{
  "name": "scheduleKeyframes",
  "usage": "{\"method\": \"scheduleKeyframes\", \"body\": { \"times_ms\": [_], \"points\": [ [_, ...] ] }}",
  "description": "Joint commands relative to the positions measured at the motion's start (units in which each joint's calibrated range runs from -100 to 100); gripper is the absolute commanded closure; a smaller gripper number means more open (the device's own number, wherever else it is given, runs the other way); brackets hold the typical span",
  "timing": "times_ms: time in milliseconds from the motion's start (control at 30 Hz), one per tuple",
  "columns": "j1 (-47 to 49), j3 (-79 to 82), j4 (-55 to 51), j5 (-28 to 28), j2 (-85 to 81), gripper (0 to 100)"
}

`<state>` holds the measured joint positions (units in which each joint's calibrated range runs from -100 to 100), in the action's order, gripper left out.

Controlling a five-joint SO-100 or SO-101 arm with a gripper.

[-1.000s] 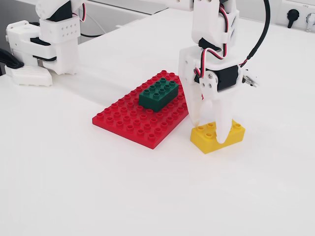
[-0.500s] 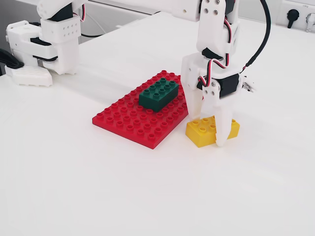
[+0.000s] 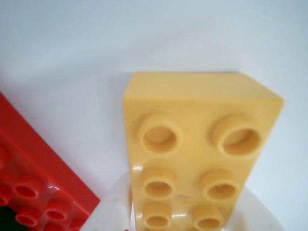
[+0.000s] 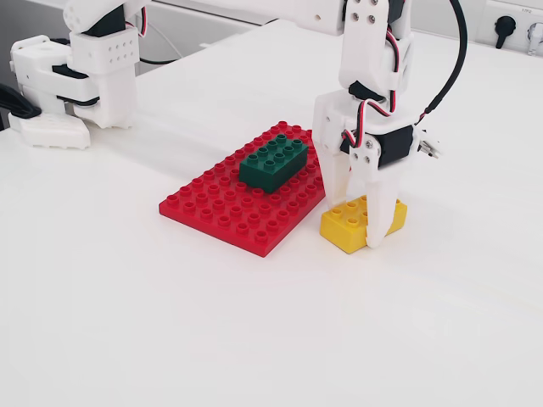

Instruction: Put yellow lego brick onto the green one

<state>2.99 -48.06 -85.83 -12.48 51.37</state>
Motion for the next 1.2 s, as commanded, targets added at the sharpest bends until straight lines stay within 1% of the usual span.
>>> {"method": "scheduleKeyframes", "body": {
  "times_ms": [0,267,333,567,867,1167],
  "points": [
    [-0.33,-3.59,-2.06,0.02,-0.64,94],
    [-0.55,-17.87,-12.79,0.12,-0.64,94],
    [-0.63,-20.04,-13.48,0.33,-0.72,94],
    [-1.29,-19.95,-13.48,0.49,-1.48,93],
    [-0.63,-11.54,-13.48,0.54,-10.27,91],
    [2.91,7.53,-13.14,0.38,-24.43,91]
  ]
}}
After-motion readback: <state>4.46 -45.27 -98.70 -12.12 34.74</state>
